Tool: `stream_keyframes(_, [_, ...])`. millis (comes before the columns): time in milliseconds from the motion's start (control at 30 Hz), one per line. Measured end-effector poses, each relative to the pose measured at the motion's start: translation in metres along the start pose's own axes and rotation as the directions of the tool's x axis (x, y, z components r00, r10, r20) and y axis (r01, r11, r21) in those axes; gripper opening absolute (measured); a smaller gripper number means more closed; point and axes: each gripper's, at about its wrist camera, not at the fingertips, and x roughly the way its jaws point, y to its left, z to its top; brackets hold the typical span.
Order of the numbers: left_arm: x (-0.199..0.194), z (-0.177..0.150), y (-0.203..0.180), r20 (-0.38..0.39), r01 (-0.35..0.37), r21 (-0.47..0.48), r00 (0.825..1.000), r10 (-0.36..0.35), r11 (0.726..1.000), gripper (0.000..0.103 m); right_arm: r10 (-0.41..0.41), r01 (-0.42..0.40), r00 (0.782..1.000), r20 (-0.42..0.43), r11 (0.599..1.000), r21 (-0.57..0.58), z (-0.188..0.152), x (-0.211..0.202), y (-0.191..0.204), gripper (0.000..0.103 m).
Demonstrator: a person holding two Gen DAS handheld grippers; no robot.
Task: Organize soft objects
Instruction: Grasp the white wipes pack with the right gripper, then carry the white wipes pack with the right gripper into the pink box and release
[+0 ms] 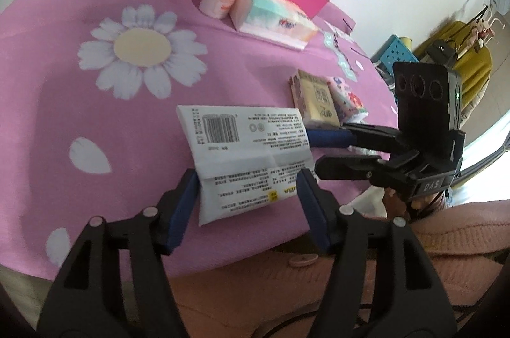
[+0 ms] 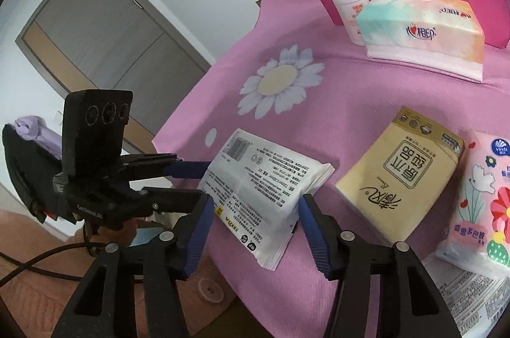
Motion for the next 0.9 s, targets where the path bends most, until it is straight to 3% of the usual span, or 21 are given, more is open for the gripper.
stream_keyframes(367, [-0.012,0.032,-0.017,0.090,-0.078,0.073,0.993,0.071,0.994,0.065,0.008,-0.006,0.996,0.087,1.000,-0.026,0.017,-0.022,0.007,0.053])
stream_keyframes(900, [-0.014,0.116,-0.058,0.201,-0.097,0.180,0.978,0.060,0.979,0.064,-0.079,0.090,0.965,0.251,0.995,-0.031,0.072,-0.076,-0.007,0.053])
